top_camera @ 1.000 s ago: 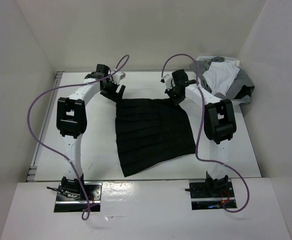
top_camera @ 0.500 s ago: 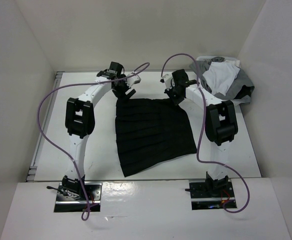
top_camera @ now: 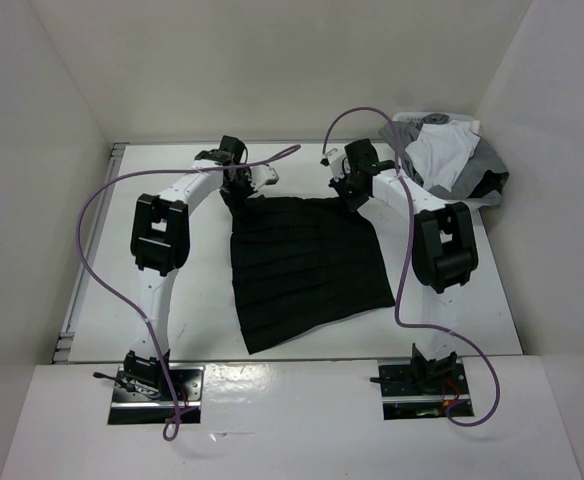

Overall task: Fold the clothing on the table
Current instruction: Fold the skirt

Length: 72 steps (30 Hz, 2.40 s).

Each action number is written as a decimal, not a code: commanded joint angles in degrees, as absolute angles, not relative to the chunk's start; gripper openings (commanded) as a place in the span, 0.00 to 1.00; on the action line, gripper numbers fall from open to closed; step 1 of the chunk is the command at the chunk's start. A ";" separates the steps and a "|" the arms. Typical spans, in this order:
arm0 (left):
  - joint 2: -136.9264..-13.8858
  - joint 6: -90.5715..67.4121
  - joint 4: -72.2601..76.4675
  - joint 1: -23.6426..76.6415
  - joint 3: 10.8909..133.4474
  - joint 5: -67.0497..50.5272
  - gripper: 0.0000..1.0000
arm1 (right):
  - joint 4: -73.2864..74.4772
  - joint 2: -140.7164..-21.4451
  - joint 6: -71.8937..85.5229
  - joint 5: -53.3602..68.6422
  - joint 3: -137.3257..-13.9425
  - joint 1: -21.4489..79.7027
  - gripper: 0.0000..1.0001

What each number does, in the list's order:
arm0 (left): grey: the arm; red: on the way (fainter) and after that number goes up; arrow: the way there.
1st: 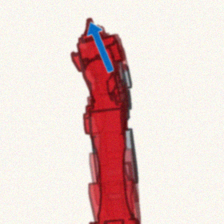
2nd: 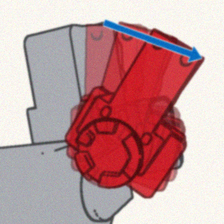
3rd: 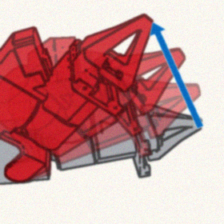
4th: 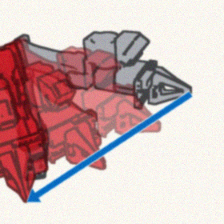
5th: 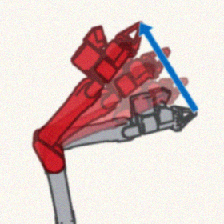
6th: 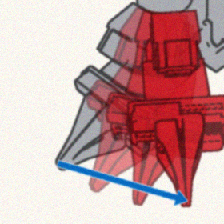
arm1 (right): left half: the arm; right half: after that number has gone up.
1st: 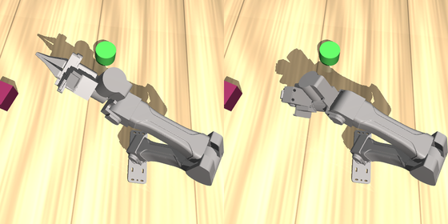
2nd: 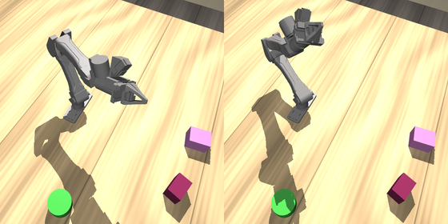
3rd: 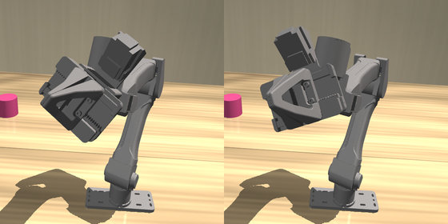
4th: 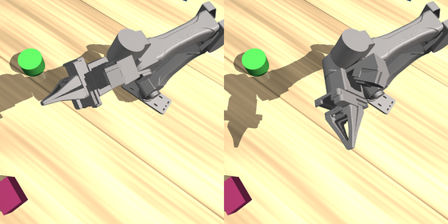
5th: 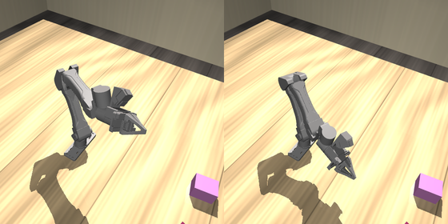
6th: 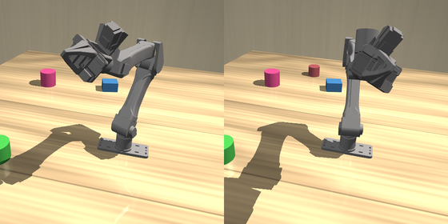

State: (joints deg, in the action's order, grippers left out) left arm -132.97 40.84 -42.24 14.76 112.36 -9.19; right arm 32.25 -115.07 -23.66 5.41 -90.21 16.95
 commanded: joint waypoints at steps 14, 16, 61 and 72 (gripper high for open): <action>-135.53 42.89 -41.75 16.17 114.08 -12.91 0.87 | 32.17 -110.04 -23.55 6.33 -88.51 17.49 0.00; -136.93 42.89 -42.27 16.17 115.66 -12.92 0.87 | 32.70 -110.04 -23.55 6.86 -88.51 17.49 0.00; -144.86 31.81 -74.79 10.02 171.87 -18.26 0.01 | 33.22 -99.07 -26.19 -2.99 -93.43 17.49 0.00; -125.00 31.91 -71.47 11.87 141.18 -25.31 0.02 | 40.61 -92.20 -26.72 1.67 -88.77 17.49 0.00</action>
